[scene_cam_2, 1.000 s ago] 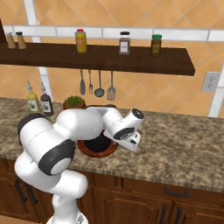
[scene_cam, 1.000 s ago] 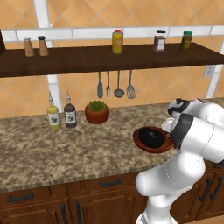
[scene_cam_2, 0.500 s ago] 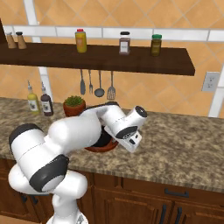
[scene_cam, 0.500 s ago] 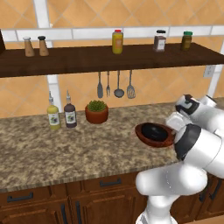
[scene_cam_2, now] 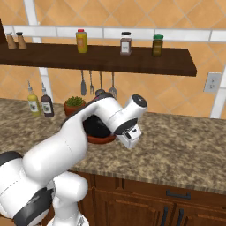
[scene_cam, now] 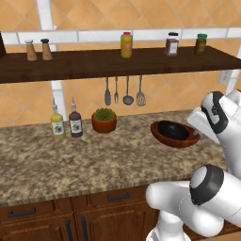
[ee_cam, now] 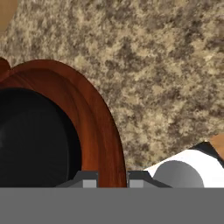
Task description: Pick up the bowls on the counter and stack them on top of one another in the open cabinet. Place the smaller bowl on top of the larger bowl.
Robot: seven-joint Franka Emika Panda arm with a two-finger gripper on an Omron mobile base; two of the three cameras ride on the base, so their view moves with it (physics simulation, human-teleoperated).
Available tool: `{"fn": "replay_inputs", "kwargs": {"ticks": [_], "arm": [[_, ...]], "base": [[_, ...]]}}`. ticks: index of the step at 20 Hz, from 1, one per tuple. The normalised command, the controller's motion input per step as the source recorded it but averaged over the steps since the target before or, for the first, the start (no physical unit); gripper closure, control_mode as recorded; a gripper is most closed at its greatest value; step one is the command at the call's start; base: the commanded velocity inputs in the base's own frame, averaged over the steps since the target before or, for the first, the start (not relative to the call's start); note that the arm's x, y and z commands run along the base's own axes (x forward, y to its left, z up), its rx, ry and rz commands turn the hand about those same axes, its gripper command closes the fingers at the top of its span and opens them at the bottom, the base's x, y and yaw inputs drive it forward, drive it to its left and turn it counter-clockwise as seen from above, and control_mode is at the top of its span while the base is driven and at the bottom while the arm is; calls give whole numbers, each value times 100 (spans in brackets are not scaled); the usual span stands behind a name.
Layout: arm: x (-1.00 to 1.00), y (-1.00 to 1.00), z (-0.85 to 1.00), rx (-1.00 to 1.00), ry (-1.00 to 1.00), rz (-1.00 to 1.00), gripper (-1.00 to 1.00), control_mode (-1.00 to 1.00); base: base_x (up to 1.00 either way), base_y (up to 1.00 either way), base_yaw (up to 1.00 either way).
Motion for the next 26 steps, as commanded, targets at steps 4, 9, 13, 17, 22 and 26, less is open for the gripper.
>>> {"fn": "replay_inputs", "kwargs": {"ticks": [4, 9, 13, 17, 22, 26], "arm": [[-19, 8, 89, 10, 3, -11, 100, -100], [-9, 28, 77, 1, -1, -8, 100, -100], [0, 41, 70, 0, 0, -8, 100, -100], [0, 45, 61, 0, -7, -11, 100, -100], [0, 55, 54, 0, -13, -15, 100, -100], [0, 56, 57, 0, -13, -17, 100, -100]], "base": [[0, 0, 0], [0, 0, 0], [0, 0, 0], [0, 0, 0], [0, 0, 0], [0, 0, 0]]}}
